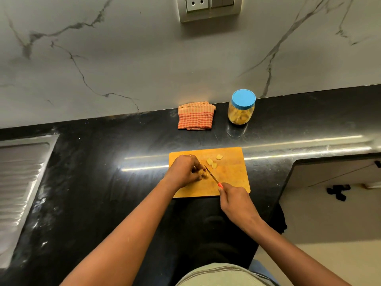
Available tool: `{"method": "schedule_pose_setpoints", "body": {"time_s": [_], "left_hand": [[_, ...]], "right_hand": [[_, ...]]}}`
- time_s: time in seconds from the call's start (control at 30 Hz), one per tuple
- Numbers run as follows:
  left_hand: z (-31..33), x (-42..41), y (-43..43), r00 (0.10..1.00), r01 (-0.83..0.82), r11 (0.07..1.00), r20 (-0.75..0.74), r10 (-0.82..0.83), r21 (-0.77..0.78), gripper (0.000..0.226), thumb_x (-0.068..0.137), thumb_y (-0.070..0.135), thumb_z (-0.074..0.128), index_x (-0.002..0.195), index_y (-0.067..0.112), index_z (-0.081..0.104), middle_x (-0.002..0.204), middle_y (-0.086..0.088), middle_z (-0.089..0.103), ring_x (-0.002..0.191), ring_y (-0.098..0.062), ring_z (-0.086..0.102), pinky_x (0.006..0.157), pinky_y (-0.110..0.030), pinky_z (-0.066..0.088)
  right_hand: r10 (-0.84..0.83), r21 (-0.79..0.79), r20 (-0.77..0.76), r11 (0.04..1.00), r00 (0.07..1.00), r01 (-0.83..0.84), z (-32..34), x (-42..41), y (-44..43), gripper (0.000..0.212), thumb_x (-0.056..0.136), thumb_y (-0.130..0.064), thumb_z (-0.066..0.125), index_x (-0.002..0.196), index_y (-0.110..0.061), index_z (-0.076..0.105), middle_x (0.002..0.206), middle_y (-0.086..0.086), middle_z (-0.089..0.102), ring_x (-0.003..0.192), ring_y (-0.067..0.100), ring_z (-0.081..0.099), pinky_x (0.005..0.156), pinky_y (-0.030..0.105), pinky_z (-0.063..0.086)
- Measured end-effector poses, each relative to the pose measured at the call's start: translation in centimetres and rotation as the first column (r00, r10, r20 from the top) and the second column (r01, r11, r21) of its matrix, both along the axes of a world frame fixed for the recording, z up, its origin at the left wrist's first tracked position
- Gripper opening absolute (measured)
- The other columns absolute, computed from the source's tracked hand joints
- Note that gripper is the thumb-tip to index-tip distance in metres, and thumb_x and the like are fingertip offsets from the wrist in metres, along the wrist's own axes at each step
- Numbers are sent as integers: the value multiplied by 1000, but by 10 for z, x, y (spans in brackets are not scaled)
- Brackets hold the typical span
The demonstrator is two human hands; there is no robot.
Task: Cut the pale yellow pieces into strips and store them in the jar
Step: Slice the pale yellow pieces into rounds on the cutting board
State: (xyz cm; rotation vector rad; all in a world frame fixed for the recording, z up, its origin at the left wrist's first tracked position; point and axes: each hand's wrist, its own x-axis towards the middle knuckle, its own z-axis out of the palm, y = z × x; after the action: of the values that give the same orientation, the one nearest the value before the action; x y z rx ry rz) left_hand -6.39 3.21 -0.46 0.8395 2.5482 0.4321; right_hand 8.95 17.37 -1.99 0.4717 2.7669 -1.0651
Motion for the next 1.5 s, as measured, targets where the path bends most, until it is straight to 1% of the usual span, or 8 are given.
{"method": "schedule_pose_setpoints", "body": {"time_s": [0.2, 0.33, 0.57, 0.77, 0.87, 1.03, 1.3, 1.5], "left_hand": [[0, -1, 6, 1000, 30, 999, -7, -30, 37, 36, 81, 29, 77, 114, 16, 73, 107, 1, 68, 82, -7, 54, 68, -18, 43], [-1, -2, 5, 999, 39, 998, -3, -39, 43, 34, 82, 28, 77, 112, 16, 74, 108, 1, 69, 83, -8, 55, 70, -19, 46], [-1, -3, 6, 1000, 24, 998, 11, -24, 58, 32, 82, 27, 77, 111, 14, 73, 107, -1, 69, 87, -10, 60, 78, -25, 55], [0, -3, 7, 1000, 23, 998, 19, -24, 53, 35, 80, 27, 79, 111, 14, 73, 106, -1, 69, 85, -10, 59, 74, -22, 52], [0, -3, 6, 1000, 18, 998, 21, -19, 52, 35, 80, 27, 79, 112, 14, 73, 106, -1, 69, 85, -10, 59, 75, -22, 53], [1, -3, 5, 999, 30, 998, 10, -31, 49, 34, 81, 27, 78, 112, 15, 73, 106, 0, 69, 83, -7, 56, 73, -19, 49], [2, -3, 8, 999, 36, 999, 12, -37, 32, 33, 81, 26, 78, 111, 14, 73, 106, -1, 69, 83, -8, 56, 72, -19, 49], [3, 0, 14, 999, 38, 999, 27, -38, 28, 31, 79, 27, 80, 107, 15, 74, 101, -1, 70, 81, -7, 58, 74, -23, 55]], "right_hand": [[-8, 24, -40, 1000, 999, 9, 1, -2, -3, 33, 102, -30, 42, 125, -14, 60, 75, -2, 64, 61, 9, 60, 56, 28, 54], [13, 48, -42, 999, 999, -11, 1, -4, -4, 36, 103, -32, 40, 129, -15, 57, 80, -1, 66, 65, 11, 61, 56, 23, 49], [62, 131, -24, 990, 998, -59, 0, -5, -4, 38, 104, -31, 38, 134, -14, 52, 91, 3, 67, 76, 16, 64, 62, 25, 47], [70, 148, -6, 987, 998, -68, -1, -7, 0, 39, 104, -33, 37, 136, -15, 50, 89, 2, 66, 74, 15, 63, 62, 26, 50], [80, 150, -3, 986, 997, -78, -1, -7, 0, 38, 104, -33, 37, 135, -16, 51, 88, 1, 66, 74, 16, 63, 62, 28, 52], [100, 150, 1, 984, 995, -99, -1, -10, 2, 38, 104, -33, 37, 134, -15, 51, 89, 3, 66, 75, 17, 62, 63, 27, 50], [166, 198, 35, 965, 986, -169, -3, -28, 4, 33, 104, -30, 37, 127, -14, 54, 90, 6, 65, 76, 21, 63, 64, 31, 54], [132, 179, 68, 973, 989, -142, -6, -18, 7, 29, 103, -27, 39, 122, -14, 55, 83, 5, 62, 69, 21, 61, 60, 34, 55]]}}
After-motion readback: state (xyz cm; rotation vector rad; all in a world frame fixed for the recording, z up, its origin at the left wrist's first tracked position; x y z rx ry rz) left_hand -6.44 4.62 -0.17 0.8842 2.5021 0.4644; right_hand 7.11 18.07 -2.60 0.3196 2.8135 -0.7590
